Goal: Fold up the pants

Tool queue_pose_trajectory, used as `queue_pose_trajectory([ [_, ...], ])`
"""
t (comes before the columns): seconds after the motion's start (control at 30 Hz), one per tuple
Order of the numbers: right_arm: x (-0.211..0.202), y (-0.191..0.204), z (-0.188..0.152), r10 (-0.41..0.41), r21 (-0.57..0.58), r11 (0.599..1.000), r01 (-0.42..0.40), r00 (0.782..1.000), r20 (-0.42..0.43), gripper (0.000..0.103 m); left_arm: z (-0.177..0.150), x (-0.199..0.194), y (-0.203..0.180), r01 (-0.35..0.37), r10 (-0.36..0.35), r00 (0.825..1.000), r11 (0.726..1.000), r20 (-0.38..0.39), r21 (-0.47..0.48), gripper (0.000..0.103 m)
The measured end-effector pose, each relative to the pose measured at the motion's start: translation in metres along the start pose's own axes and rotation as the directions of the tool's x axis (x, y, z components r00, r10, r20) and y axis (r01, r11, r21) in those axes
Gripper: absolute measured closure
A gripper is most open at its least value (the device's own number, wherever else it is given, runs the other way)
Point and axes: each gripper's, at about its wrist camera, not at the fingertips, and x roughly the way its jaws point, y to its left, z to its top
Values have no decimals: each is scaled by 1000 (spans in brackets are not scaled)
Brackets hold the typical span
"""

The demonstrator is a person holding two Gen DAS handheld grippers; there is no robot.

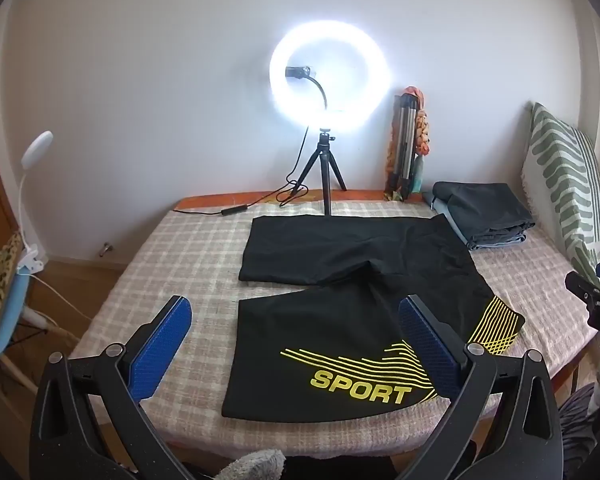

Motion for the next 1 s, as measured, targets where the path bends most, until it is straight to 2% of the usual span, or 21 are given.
queue_pose_trajectory([
  [0.17,-6,2,2,-7,6,1000,7,1000,4,0,4,-7,1,-11,11,1000,1000,25,9,0],
  [0.37,-13,-6,15,-33,25,999,33,999,1,0,15,-4,9,14,-14,1000,1000,-5,-26,0],
  [1.0,-7,4,32,-37,11,999,37,999,-1,0,28,0,26,-16,16,1000,999,-16,-40,0],
])
